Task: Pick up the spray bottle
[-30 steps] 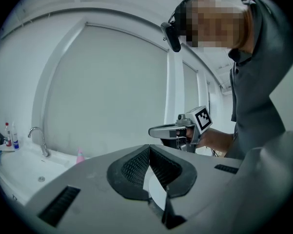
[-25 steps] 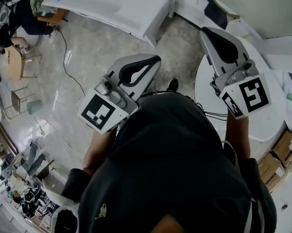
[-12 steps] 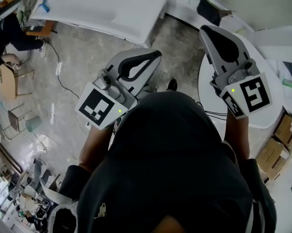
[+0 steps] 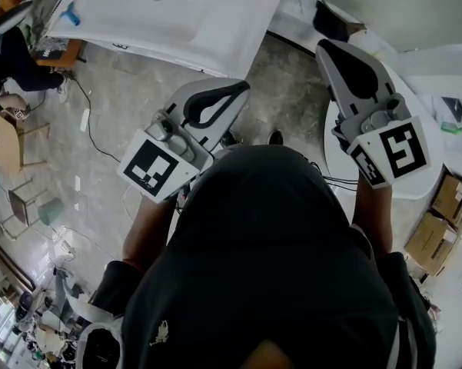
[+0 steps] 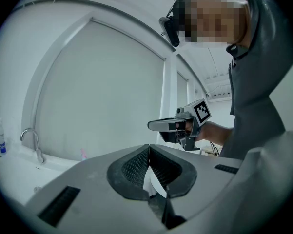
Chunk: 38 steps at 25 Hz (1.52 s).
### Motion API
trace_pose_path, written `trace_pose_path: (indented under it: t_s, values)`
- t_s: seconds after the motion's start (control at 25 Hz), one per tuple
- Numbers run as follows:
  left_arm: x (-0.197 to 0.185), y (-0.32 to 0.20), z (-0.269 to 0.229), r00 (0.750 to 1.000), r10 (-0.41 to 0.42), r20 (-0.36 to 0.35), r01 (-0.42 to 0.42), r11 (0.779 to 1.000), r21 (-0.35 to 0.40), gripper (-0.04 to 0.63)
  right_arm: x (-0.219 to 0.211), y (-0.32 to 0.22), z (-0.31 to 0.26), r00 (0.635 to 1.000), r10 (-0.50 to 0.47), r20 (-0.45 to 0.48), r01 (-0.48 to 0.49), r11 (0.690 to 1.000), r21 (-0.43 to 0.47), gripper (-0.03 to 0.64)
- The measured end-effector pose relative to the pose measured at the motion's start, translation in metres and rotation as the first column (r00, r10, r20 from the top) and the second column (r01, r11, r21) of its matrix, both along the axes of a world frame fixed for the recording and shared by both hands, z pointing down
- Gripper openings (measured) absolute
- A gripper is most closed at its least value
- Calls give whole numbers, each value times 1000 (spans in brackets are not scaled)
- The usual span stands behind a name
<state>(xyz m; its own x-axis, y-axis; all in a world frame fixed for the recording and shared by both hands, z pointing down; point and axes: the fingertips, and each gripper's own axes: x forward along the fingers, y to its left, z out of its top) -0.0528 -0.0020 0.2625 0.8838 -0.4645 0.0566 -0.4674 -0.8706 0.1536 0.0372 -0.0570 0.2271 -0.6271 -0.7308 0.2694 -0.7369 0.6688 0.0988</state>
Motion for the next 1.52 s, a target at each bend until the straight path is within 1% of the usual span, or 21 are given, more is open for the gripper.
trace_pose_path:
  t_s: [0.12, 0.24, 0.36, 0.52, 0.72, 0.88, 1.16, 1.52]
  values:
    - [-16, 1, -2, 1000, 5, -16, -5, 1000, 3, 5, -17, 3, -4, 1000, 4, -9, -4, 1000, 8, 9]
    - [-24, 1, 0, 1000, 13, -25, -13, 1000, 3, 6, -26, 4, -3, 1000, 8, -21, -8, 1000, 8, 9]
    - [-26, -1, 4, 1000, 13, -28, -13, 1000, -6, 6, -27, 6, -1, 999, 5, -32, -5, 1000, -1, 9]
    - [-18, -10, 11, 1000, 4, -18, -4, 1000, -19, 6, -18, -5, 7, 1000, -1, -29, 1, 1000, -20, 9]
    - [7, -20, 8, 1000, -10, -13, 9, 1000, -22, 6, -2, -23, 6, 1000, -29, -6, 29, 999, -18, 9]
    - [37, -31, 7, 1000, -16, 18, 16, 999, -37, 6, 24, -40, 10, 999, -45, 20, 46, 998, -34, 9]
    - [88, -49, 5, 998, -27, 48, 29, 999, -36, 6, 72, -64, 17, 997, -63, 52, 65, 997, -40, 9]
    - [138, -65, 5, 996, -49, 80, 52, 998, -40, 6, 121, -85, 21, 993, -88, 75, 91, 995, -41, 9]
